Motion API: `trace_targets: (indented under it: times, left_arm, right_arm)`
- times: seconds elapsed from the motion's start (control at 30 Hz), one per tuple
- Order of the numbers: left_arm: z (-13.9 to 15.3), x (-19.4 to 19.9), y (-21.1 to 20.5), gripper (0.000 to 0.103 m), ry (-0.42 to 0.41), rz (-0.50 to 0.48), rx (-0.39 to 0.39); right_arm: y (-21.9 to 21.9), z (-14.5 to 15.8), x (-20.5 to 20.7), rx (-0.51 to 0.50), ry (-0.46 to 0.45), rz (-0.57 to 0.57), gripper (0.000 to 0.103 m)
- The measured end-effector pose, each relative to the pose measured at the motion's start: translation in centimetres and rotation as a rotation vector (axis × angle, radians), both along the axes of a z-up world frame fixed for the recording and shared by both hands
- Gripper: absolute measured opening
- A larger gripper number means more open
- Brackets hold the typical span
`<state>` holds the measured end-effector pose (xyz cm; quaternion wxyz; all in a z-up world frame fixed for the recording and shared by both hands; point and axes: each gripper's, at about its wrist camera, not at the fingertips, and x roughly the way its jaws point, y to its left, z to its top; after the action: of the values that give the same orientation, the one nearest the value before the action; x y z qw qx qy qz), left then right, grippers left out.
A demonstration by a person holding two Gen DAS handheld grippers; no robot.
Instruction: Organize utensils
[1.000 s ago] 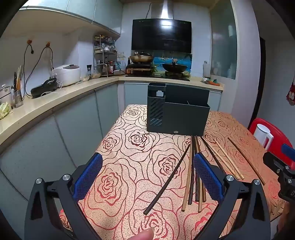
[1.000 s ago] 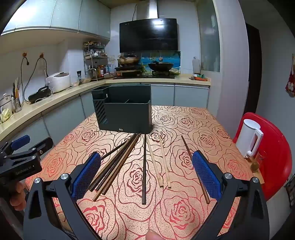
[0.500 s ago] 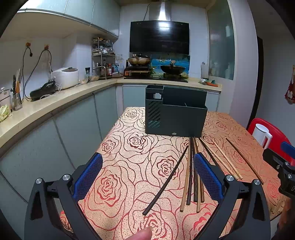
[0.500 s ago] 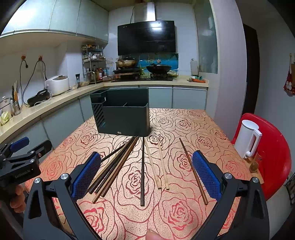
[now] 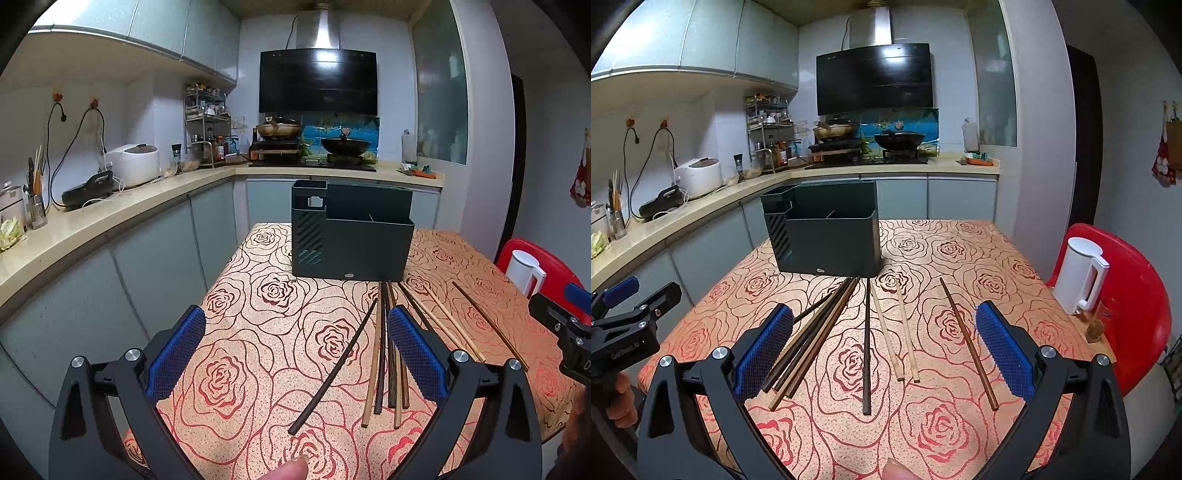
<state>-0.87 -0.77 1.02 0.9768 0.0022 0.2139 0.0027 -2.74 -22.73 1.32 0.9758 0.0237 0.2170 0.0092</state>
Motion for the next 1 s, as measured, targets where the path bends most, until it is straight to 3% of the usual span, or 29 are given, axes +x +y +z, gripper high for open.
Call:
trace_targets:
  times: [1.0]
  left_arm:
    - [-0.16, -0.18, -0.24, 0.096, 0.011, -0.009, -0.003]
  right_arm:
    - [-0.43, -0.07, 0.02, 0.006, -0.001, -0.005, 0.096]
